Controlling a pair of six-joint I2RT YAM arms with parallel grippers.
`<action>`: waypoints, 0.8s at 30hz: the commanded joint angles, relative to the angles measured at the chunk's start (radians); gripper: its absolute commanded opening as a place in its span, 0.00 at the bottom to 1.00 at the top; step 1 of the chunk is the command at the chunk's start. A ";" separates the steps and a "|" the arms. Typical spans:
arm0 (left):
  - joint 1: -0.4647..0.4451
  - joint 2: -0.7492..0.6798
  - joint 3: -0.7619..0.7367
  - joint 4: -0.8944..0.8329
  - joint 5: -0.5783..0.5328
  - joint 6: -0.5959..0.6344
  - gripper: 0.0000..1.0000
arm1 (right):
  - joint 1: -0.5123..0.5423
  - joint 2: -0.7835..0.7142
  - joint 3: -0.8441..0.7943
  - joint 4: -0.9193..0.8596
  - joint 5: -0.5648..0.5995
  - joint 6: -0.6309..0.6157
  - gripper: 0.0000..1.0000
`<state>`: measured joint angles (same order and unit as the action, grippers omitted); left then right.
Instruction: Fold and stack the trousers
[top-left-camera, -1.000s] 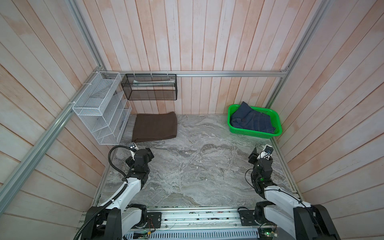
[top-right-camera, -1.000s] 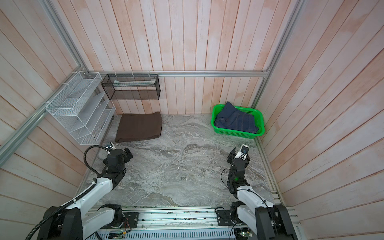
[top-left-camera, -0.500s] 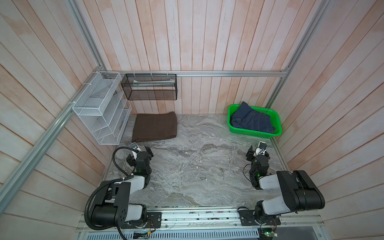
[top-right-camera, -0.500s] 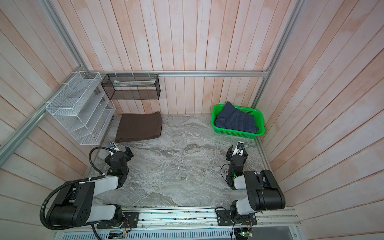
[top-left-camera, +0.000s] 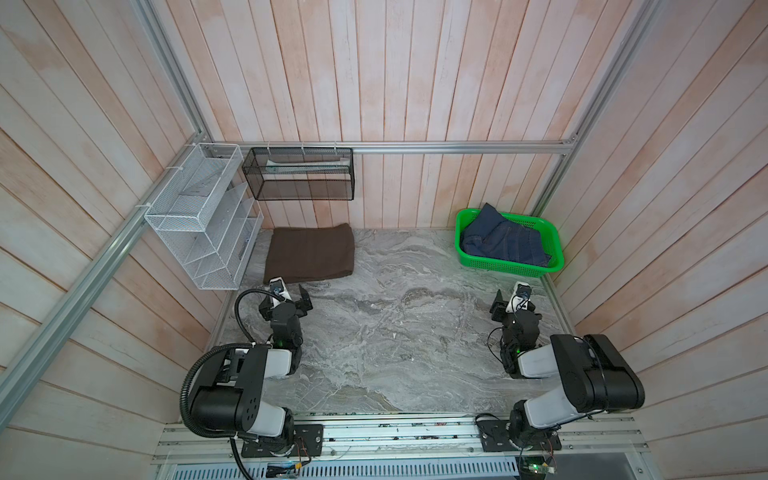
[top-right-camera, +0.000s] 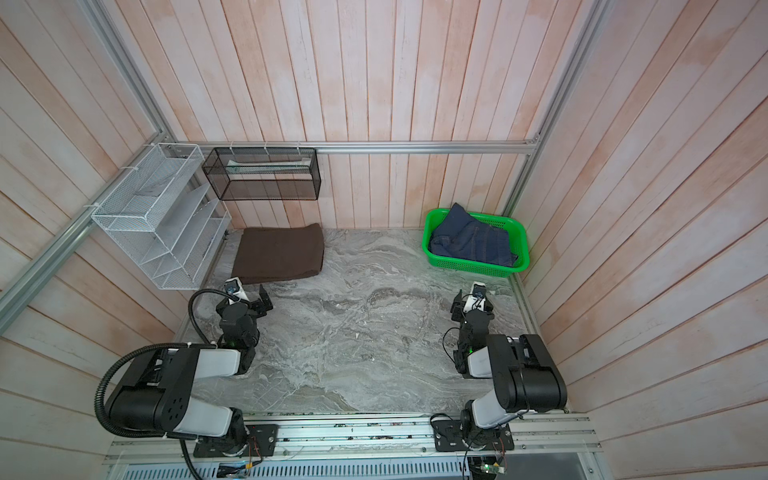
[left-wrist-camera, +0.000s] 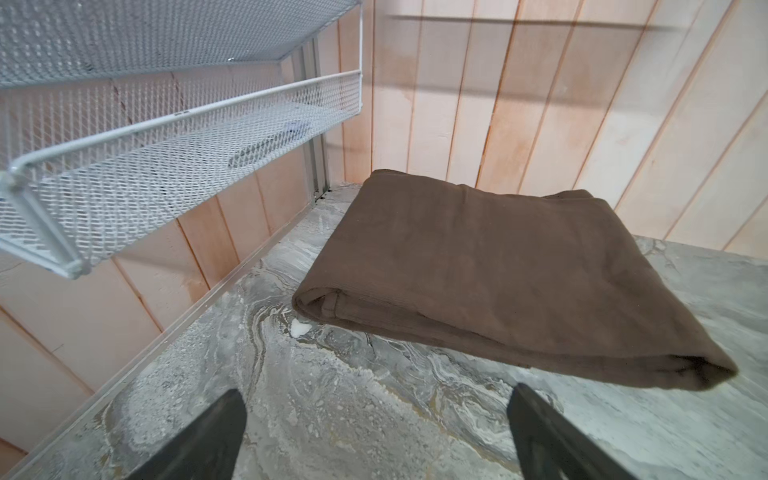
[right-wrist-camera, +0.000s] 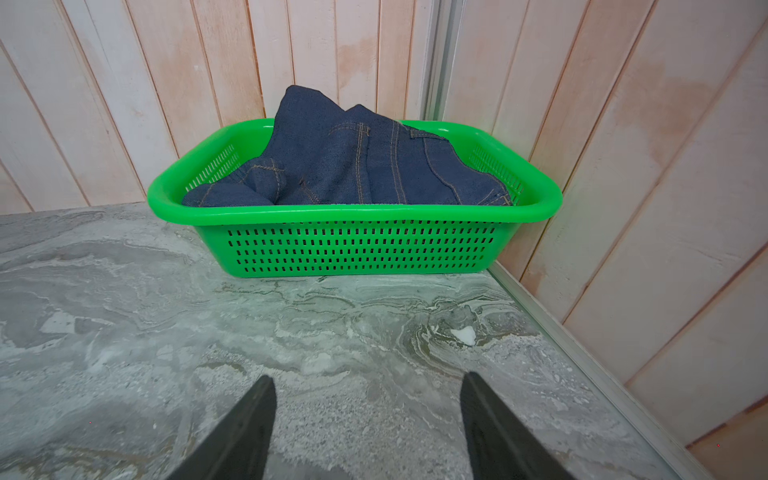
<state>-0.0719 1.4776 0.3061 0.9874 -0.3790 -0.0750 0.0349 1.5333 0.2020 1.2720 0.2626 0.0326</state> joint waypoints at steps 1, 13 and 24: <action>0.012 0.011 0.000 0.059 0.072 0.034 1.00 | -0.004 -0.008 0.013 0.003 -0.017 -0.003 0.71; 0.051 0.064 -0.027 0.142 0.182 0.027 1.00 | -0.008 -0.007 0.019 -0.008 0.028 0.021 0.98; 0.052 0.066 -0.033 0.155 0.181 0.029 1.00 | -0.013 -0.005 0.020 -0.009 0.019 0.021 0.98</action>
<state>-0.0261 1.5482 0.2764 1.1000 -0.2131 -0.0521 0.0292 1.5333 0.2031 1.2640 0.2714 0.0448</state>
